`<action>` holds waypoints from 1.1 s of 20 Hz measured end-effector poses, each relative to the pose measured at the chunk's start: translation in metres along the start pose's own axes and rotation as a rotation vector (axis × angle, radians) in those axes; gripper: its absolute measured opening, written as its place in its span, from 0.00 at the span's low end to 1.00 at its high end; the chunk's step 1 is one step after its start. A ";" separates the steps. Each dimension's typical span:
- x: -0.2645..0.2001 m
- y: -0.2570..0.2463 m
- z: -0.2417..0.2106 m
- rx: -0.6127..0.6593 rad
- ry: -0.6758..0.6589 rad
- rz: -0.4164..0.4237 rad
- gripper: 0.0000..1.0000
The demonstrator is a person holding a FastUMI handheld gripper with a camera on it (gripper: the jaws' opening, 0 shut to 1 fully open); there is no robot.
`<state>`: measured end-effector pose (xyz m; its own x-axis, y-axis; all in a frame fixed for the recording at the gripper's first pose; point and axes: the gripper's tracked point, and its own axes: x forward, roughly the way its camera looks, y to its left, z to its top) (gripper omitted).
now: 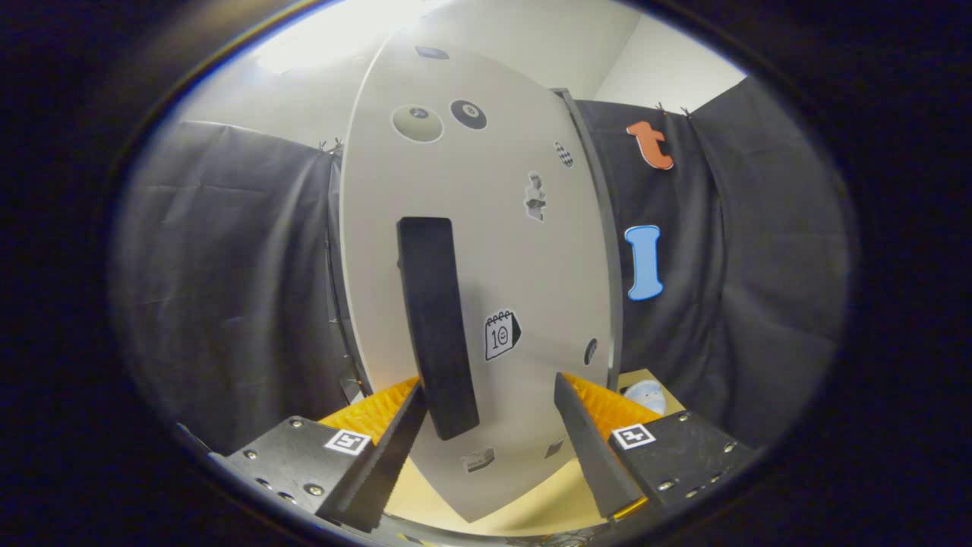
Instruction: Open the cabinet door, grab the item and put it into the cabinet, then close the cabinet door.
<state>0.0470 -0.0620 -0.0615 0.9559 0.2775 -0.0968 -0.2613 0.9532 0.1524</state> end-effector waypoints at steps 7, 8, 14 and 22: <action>0.064 0.046 -0.009 -0.020 0.035 0.098 1.00; 0.075 0.053 -0.008 -0.025 0.036 0.109 1.00; 0.119 0.079 -0.011 -0.047 0.046 0.137 1.00; 0.128 0.082 -0.011 -0.044 0.022 0.069 1.00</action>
<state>0.1462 0.0525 -0.0727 0.9322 0.3451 -0.1095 -0.3328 0.9358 0.1165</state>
